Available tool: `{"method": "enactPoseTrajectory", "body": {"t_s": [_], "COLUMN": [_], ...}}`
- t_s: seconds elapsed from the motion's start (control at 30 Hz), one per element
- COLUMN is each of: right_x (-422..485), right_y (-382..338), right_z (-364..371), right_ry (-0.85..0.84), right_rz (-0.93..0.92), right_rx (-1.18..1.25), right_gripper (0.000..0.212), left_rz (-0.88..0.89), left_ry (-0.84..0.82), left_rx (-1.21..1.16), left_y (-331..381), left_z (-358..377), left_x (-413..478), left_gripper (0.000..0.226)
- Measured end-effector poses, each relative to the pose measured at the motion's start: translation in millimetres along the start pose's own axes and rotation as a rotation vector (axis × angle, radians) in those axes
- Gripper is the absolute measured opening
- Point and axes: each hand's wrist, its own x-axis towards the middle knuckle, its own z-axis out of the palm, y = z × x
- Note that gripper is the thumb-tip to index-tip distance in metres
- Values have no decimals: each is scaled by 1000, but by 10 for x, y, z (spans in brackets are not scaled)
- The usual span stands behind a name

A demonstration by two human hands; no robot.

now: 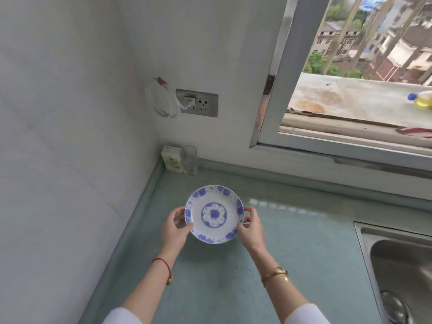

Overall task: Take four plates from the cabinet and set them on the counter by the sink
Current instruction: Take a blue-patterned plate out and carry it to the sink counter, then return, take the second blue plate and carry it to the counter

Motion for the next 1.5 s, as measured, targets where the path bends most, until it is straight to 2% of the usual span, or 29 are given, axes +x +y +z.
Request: {"method": "enactPoseTrajectory", "body": {"t_s": [0.4,0.6,0.8,0.87,0.97,1.07,1.23,1.5], "right_x": [257,241,115,30,-164,-408,-995,-2028], "right_y": [41,51,-45,-103,-229,-442,-744,-727], "right_z": [221,227,142,55,-96,-213,-355,-770], "right_ry": [-4,-22,-67,-46,-60,-122,-335,-680], "right_rz": [38,67,117,87,-2,-90,-232,-409], "right_rx": [-99,-68,8,-29,-27,14,79,144], "right_gripper": [44,44,56,53,42,33,29,30], "left_rz": [-36,-29,-67,-73,-1,84,166,240], "left_ry": [-57,-73,-146,-108,-28,-10,87,397], "left_rx": [105,121,103,123,83,-4,-128,-259], "left_y": [-107,-128,-65,-6,89,205,367,464], "left_z": [-21,-26,-115,-209,-412,-593,-754,-667], "left_x": [347,397,313,215,-46,-397,-1220,-2980], "left_gripper": [47,50,61,65,56,52,49,50]}}
